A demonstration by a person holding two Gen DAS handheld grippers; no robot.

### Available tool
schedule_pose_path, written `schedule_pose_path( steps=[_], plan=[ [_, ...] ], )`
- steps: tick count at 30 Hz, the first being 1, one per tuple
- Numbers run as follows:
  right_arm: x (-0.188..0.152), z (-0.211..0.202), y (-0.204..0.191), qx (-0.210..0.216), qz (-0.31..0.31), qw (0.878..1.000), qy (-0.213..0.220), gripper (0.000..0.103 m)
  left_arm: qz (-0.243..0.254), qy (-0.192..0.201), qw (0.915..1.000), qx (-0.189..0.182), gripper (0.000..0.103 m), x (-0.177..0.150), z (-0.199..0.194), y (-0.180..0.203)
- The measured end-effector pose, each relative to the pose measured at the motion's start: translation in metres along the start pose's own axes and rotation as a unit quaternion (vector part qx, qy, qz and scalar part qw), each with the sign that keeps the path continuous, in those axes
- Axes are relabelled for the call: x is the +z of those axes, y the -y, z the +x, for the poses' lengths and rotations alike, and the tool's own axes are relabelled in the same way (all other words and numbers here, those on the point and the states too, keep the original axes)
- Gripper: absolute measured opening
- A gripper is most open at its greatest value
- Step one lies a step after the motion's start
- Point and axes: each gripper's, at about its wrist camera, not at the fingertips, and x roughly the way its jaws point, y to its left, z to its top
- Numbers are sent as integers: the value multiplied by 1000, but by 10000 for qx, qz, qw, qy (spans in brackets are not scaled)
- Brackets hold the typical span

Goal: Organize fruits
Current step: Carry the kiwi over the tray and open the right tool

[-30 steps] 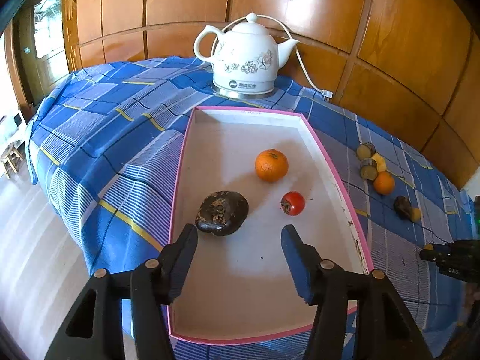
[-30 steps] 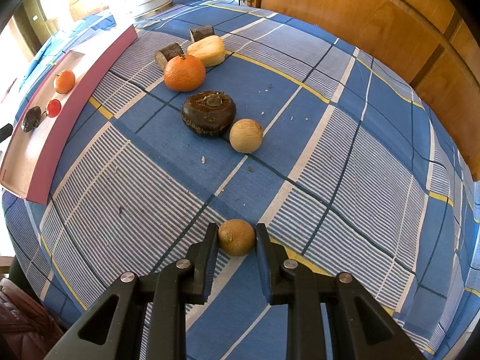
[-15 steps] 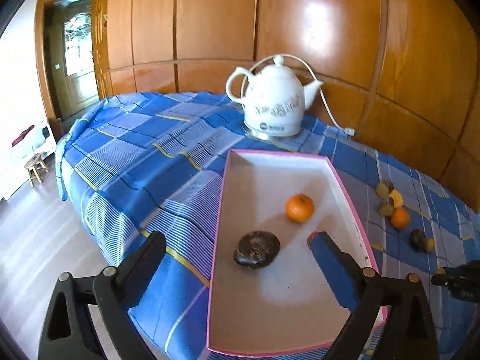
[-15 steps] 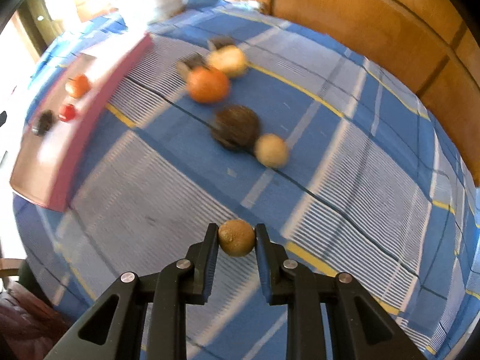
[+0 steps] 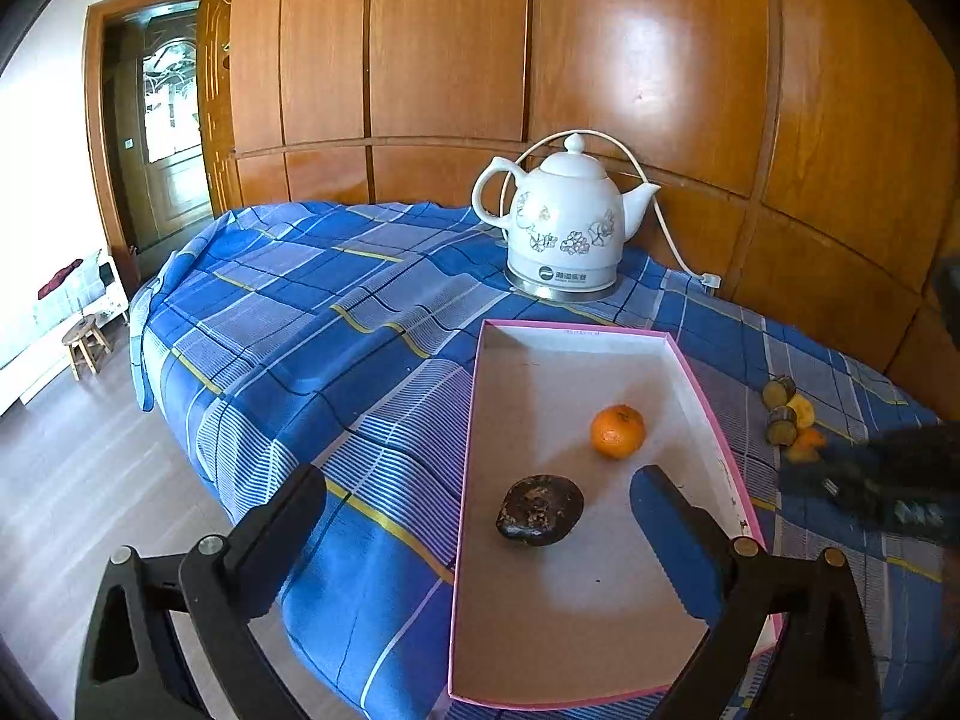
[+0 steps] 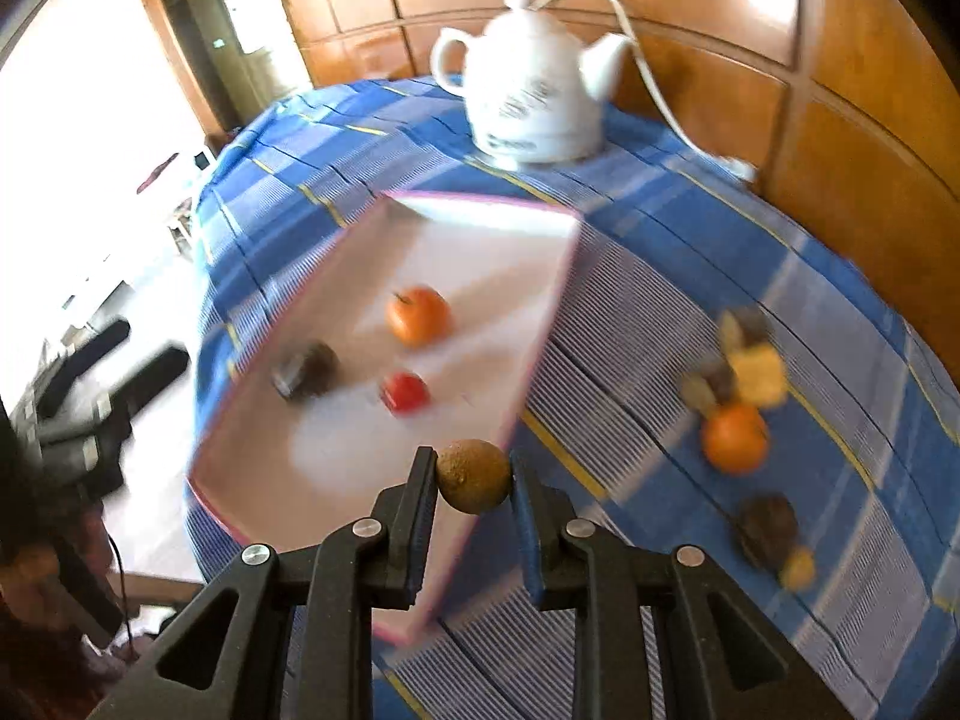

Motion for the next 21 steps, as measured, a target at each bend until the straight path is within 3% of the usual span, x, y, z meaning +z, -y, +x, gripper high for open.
schedule_pose_path(
  steps=[8,11,21],
  plan=[
    [37,40,-11,177,221,9996,-30,24,221,35,9995,-201,102,-5,-3,8],
    [43,52,-10,228,334,9991,-101,31,243,-6,9994,-251,102,-7,-1,9],
    [23,29,-2,147,437,9988,154,35,373,-49,9986,-378,102,-10,-2,18]
  ],
)
